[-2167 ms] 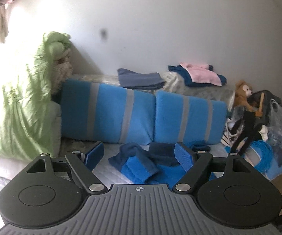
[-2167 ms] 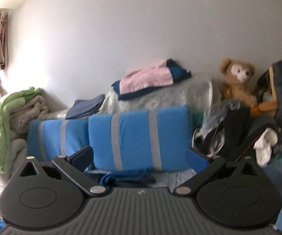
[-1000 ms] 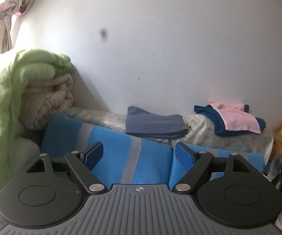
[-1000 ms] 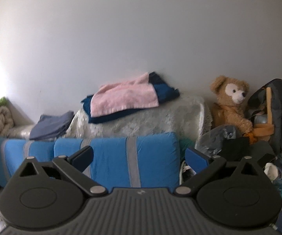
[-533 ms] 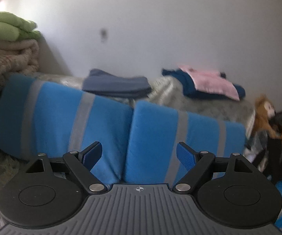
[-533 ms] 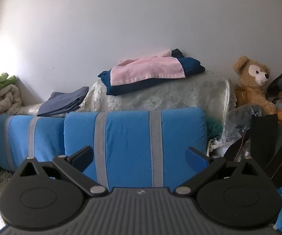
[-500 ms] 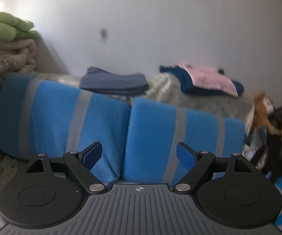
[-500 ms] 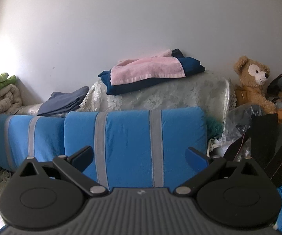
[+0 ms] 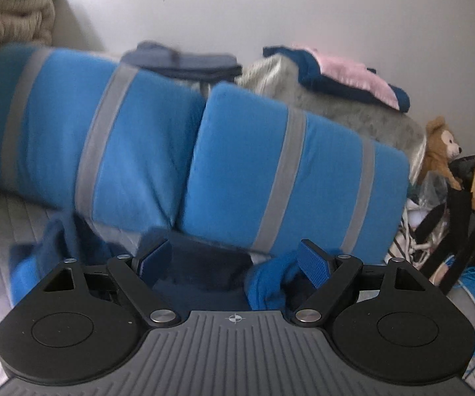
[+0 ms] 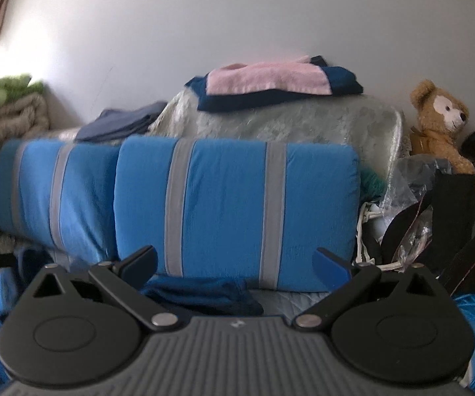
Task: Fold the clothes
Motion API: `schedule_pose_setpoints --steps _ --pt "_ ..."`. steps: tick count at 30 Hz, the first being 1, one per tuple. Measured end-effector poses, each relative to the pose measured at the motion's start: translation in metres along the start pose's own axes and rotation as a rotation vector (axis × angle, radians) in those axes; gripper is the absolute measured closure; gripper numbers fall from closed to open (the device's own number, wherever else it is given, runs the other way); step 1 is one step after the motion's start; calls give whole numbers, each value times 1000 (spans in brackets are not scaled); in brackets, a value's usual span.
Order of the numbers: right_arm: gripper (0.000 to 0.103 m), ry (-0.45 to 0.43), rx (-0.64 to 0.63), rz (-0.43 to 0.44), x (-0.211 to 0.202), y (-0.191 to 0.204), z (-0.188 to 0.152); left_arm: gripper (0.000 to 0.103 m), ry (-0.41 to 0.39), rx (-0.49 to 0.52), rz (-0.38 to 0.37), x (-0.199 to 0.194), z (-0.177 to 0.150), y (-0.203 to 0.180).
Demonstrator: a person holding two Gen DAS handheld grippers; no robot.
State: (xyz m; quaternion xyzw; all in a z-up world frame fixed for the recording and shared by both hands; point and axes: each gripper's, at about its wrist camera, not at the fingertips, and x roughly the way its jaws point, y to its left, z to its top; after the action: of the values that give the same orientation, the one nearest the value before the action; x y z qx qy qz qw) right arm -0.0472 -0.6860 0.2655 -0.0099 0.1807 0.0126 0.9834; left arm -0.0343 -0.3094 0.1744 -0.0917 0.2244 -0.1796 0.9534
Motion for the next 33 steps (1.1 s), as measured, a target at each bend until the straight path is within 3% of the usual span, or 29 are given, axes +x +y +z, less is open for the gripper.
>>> schedule_pose_setpoints --steps 6,9,11,17,24,29,33 --pt "2 31 -113 30 12 22 -22 19 8 -26 -24 14 -27 13" --pt "5 40 -150 61 19 32 -33 19 36 -31 -8 19 -29 15" --pt "8 51 -163 90 25 38 -39 19 11 -34 -21 16 -29 17" --pt "19 79 -129 147 42 47 -54 19 41 -44 11 18 -32 19" --pt "25 104 -77 175 58 49 -61 19 39 -81 -49 19 -33 22" --pt "39 144 -16 189 74 47 -63 19 61 -124 -73 26 -35 26" --pt "44 167 24 203 88 46 -65 19 59 -123 -60 25 -35 30"
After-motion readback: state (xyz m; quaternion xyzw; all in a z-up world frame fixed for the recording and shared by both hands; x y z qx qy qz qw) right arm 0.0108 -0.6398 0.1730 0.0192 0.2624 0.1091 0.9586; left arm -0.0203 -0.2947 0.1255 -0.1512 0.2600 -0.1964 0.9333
